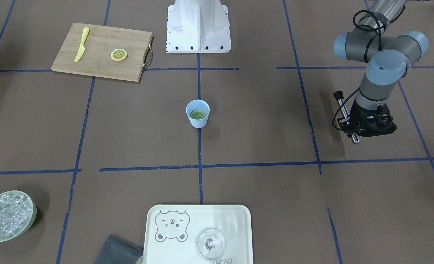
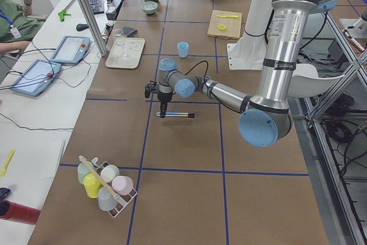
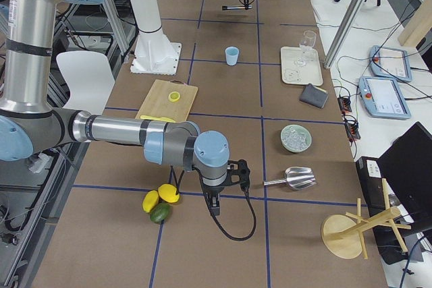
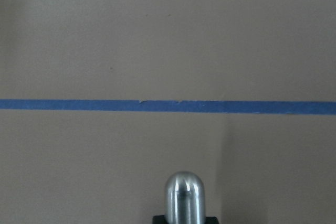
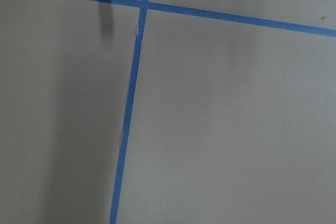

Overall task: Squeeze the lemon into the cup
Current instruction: 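Lower the muddler upright onto the table at its original spot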

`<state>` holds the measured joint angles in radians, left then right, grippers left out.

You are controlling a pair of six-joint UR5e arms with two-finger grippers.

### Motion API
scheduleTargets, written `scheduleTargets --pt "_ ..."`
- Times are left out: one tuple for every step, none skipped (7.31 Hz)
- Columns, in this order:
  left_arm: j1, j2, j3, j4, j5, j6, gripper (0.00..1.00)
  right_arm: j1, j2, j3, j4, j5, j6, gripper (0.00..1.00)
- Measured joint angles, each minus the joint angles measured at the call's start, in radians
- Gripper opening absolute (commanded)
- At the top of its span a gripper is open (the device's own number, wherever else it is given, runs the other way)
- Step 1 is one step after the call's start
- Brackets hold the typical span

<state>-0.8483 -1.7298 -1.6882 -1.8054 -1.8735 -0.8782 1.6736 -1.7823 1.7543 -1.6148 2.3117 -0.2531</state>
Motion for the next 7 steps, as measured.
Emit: scheduleTargets --pt "0.001 0.006 0.0 0.0 0.001 0.004 0.0 0.0 0.0 0.0 0.001 0.0 0.0 1.0" --pt "0.005 0.009 0.002 -0.001 0.002 0.005 0.0 0.0 -0.001 0.0 0.001 0.0 0.0 1.0" --pt "0.012 0.01 0.004 -0.001 0.002 0.005 0.08 0.0 -0.001 0.0 0.001 0.0 0.0 1.0" --pt "0.021 0.009 0.008 -0.002 0.002 0.003 0.11 0.0 -0.001 -0.001 0.001 0.0 0.0 1.0" --pt "0.031 0.007 0.012 -0.002 0.002 0.0 0.15 0.0 -0.001 -0.001 0.001 0.0 0.0 1.0" --pt "0.037 0.004 0.014 -0.002 0.001 -0.003 0.69 0.0 -0.001 -0.001 0.001 0.001 0.0 1.0" --pt "0.043 0.002 0.015 -0.002 0.002 -0.005 1.0 0.0 -0.001 -0.001 0.001 0.001 0.0 1.0"
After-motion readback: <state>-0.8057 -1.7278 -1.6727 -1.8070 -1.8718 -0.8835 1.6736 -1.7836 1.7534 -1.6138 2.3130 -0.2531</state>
